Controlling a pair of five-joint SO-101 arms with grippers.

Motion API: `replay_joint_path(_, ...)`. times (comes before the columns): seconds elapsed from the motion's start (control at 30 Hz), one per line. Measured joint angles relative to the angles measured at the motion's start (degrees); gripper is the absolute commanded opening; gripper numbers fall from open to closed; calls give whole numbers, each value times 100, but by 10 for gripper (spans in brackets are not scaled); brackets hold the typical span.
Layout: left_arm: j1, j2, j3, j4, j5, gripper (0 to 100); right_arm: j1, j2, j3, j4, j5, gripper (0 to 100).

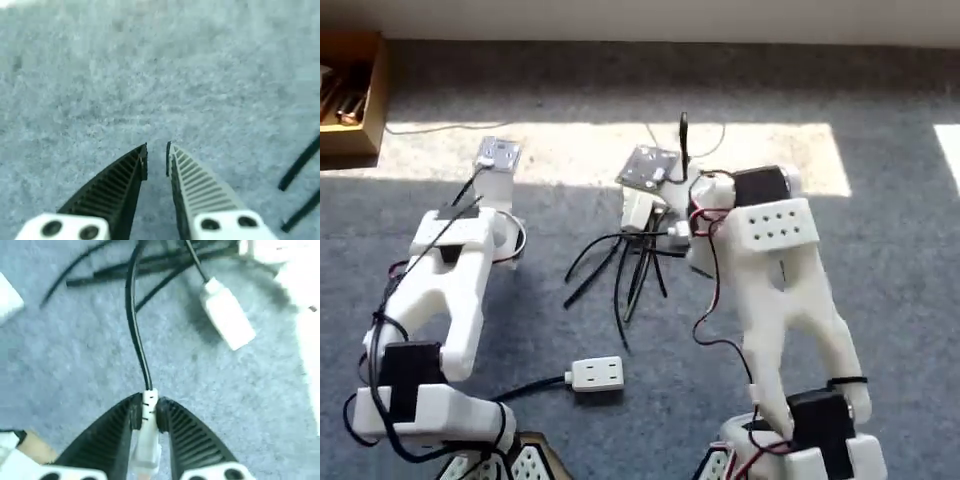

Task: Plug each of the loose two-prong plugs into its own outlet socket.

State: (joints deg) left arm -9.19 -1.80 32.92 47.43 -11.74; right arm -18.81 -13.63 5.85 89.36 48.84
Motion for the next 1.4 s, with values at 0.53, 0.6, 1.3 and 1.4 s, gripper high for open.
replay_joint_path(0.53, 35, -2796, -3657, 3859, -44, 340, -888, -1266, -598, -1468, -3130, 5)
replay_joint_path(0.6, 35, -3262, -3481, 3930, -44, 348, -1099, -1793, 26, -2057, -3288, 5)
replay_joint_path(1.3, 1723, -9741, 3798, 1969, -44, 357, -1266, -3886, 4862, -5679, -4316, 5)
replay_joint_path(1.4, 1881, -10145, 4316, 1618, -44, 358, -1626, -3912, 5240, -5873, -4343, 5)
